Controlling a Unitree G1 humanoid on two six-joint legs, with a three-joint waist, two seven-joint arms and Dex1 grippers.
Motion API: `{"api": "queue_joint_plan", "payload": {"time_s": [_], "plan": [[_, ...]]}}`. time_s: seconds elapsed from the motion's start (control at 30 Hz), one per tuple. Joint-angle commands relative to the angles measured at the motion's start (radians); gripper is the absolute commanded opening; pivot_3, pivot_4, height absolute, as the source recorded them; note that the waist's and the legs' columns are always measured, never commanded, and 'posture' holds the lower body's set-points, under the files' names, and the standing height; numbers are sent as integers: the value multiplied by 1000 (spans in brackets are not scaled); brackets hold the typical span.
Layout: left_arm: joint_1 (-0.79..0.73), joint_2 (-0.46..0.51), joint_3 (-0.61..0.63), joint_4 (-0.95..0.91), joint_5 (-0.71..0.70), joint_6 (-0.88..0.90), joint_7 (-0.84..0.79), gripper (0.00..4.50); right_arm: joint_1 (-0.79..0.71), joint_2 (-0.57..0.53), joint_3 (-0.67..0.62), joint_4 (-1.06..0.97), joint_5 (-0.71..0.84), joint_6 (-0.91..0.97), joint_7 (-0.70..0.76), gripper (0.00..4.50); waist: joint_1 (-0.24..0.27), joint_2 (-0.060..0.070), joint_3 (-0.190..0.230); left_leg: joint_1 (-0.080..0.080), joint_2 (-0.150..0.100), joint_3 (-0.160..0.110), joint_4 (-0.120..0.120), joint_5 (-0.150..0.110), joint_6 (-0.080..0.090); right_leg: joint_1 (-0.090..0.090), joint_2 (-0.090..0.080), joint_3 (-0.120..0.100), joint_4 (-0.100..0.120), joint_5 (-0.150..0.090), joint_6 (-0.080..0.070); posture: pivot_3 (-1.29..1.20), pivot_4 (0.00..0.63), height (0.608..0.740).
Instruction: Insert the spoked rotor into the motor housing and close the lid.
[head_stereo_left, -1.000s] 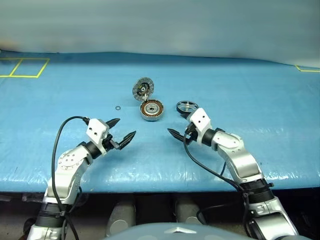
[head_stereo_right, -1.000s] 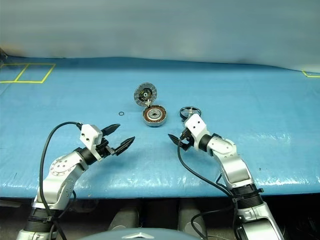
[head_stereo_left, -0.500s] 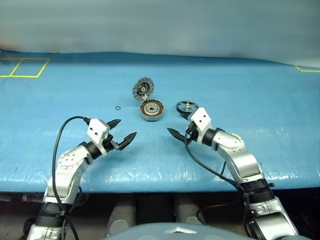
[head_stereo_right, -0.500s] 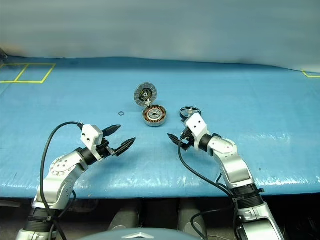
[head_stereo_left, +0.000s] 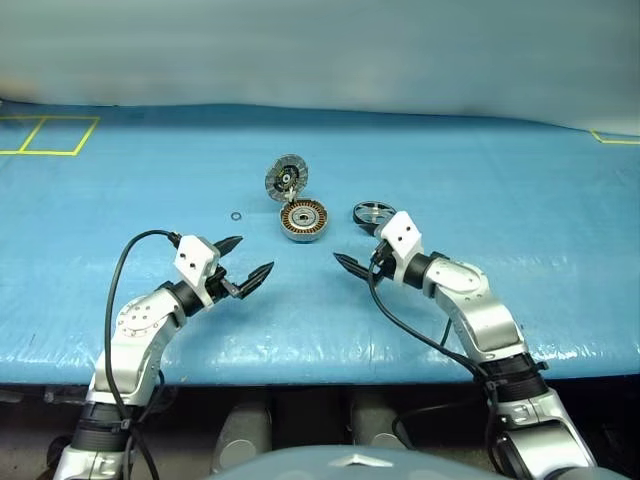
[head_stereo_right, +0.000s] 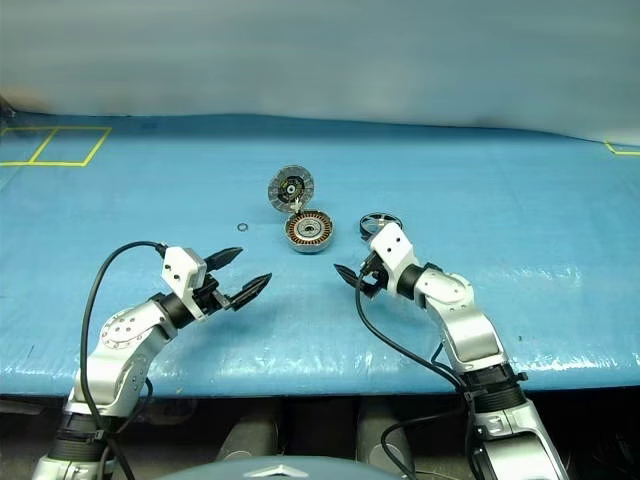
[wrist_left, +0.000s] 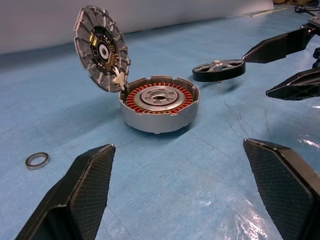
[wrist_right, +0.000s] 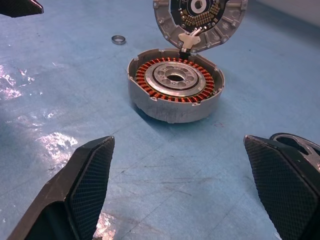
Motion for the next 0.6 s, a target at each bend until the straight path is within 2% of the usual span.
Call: {"api": "queue_joint_plan", "payload": {"time_s": [0.03, 0.6], "plan": [[-12, -2, 9, -35, -8, -17, -5, 4489, -18, -6, -5, -17, 1, -21, 9, 4344, 1, 0, 0, 0, 0, 0, 0, 0, 0, 0, 0, 0, 0, 0, 0, 0, 150, 740], [-14, -32, 7, -16, 13, -45, 20, 4489, -17, -49, 34, -40, -43, 0, 55, 4344, 2, 0, 0, 0, 0, 0, 0, 0, 0, 0, 0, 0, 0, 0, 0, 0, 150, 740]]}}
